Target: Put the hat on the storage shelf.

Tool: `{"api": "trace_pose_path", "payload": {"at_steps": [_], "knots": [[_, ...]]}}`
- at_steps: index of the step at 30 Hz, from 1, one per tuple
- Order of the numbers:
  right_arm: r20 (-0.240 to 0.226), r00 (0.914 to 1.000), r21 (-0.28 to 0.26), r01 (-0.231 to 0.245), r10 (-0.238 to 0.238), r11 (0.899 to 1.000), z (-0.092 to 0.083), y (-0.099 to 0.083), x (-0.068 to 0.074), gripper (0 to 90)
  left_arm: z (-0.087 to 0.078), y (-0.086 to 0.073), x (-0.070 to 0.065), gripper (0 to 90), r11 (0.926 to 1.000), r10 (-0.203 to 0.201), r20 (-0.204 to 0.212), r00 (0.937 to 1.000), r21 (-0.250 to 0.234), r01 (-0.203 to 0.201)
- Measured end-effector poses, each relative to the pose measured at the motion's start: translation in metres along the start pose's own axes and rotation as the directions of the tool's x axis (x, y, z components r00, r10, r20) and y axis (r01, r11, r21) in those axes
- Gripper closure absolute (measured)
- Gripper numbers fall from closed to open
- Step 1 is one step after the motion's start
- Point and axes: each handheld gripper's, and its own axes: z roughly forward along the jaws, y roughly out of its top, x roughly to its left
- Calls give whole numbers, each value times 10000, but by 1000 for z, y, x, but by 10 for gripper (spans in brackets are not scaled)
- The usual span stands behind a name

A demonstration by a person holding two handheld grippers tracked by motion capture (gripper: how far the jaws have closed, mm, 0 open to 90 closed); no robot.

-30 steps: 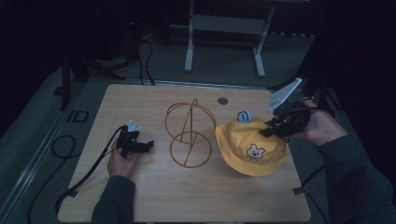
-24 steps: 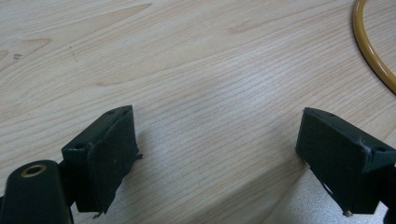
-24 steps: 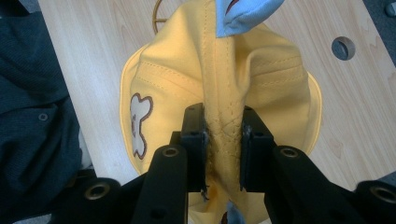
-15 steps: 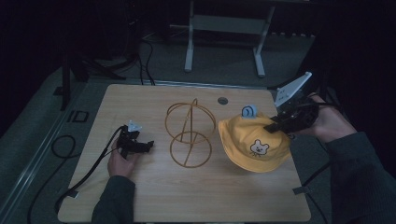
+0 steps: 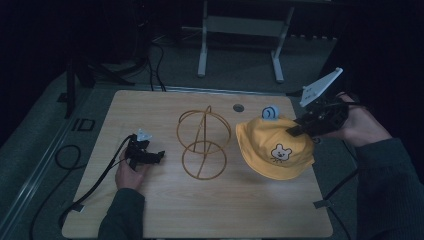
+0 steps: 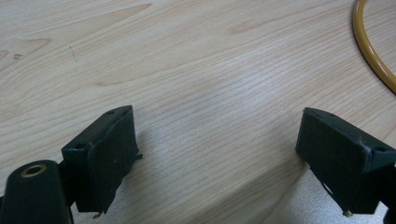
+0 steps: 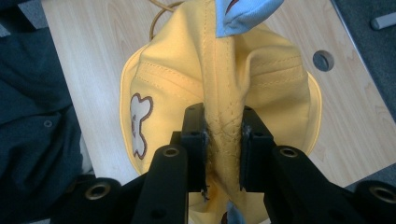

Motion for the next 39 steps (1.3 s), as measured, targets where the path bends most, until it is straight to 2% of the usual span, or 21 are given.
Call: {"api": "trace_pose_path", "payload": {"at_steps": [11, 23, 39], "knots": [[12, 9998, -488, 179, -178, 9986, -11, 9, -3, 760, 0, 0, 0, 123, 10000, 18, -6, 10000, 0, -18], [71, 9997, -1100, 260, -254, 9936, -15, 22, -10, 762, 0, 0, 0, 123, 10000, 19, -5, 10000, 2, -19], [239, 9991, -1317, 380, -352, 9906, -15, 40, -13, 763, 0, 0, 0, 123, 10000, 16, -6, 10000, 1, -16]]}}
